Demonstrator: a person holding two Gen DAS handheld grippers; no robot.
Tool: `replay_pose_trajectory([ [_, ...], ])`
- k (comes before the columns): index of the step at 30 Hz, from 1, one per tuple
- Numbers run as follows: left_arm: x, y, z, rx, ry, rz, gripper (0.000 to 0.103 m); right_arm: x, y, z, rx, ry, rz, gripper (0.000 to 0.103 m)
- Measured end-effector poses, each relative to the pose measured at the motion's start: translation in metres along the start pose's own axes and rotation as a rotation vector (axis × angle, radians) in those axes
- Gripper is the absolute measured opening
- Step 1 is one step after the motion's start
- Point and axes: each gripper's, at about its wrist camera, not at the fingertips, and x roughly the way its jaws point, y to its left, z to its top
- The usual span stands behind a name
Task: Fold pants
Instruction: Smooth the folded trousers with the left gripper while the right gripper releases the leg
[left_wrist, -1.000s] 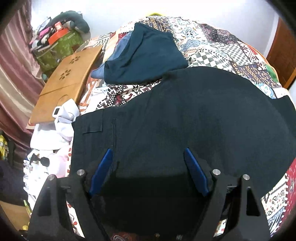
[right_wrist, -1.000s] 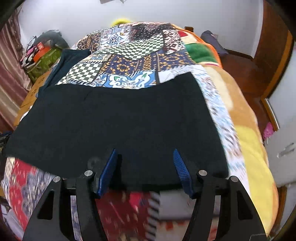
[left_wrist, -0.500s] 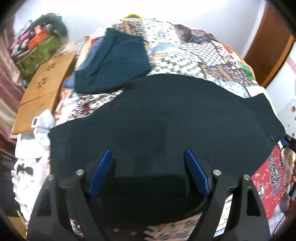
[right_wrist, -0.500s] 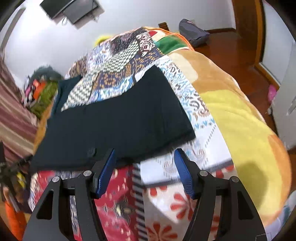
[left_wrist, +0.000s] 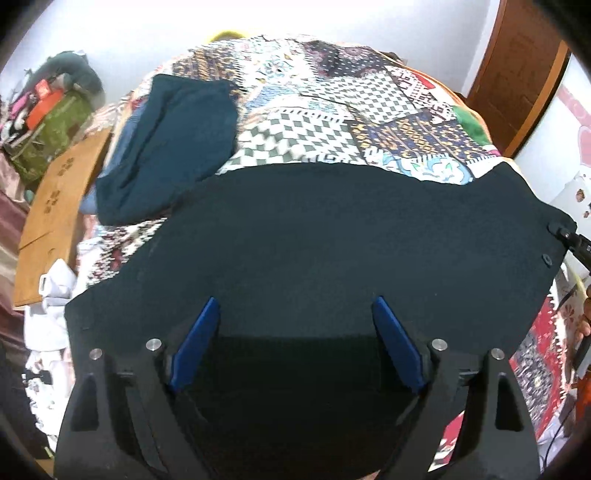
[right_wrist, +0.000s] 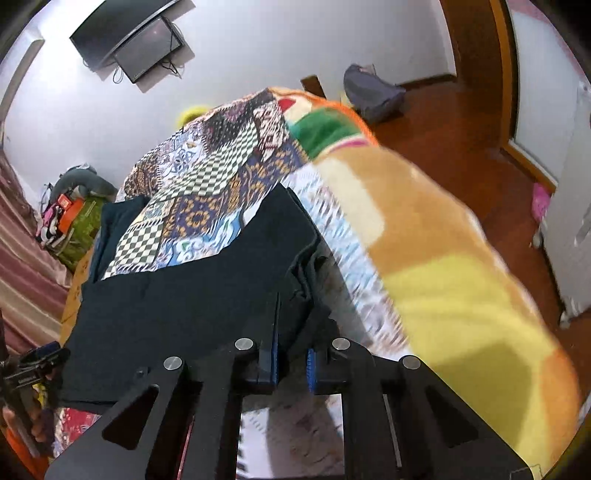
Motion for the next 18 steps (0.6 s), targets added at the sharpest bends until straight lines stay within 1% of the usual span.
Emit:
replay_pose_trajectory([
  [3,0.005,-0.013,0.005,0.022,-0.003,-0.012,0.090,-0.009,-0.011,0.010,0.005,-0.033,-0.036,0.009],
  [7,0.004,-0.026,0.009,0.054,-0.020,0.003,0.090,-0.018,-0.014,0.017,0.009,-0.051,-0.033,0.009],
  [9,-0.005,-0.027,0.010,0.052,-0.041,0.000,0.090,-0.028,-0.004,0.026,-0.023,-0.072,-0.020,0.009],
  [12,-0.025,-0.022,0.009,0.043,-0.100,0.007,0.090,-0.044,0.016,0.035,-0.063,-0.114,0.004,0.009],
  [18,-0.084,-0.001,0.002,0.023,-0.240,0.039,0.091,-0.070,0.071,0.056,-0.149,-0.189,0.110,0.009],
])
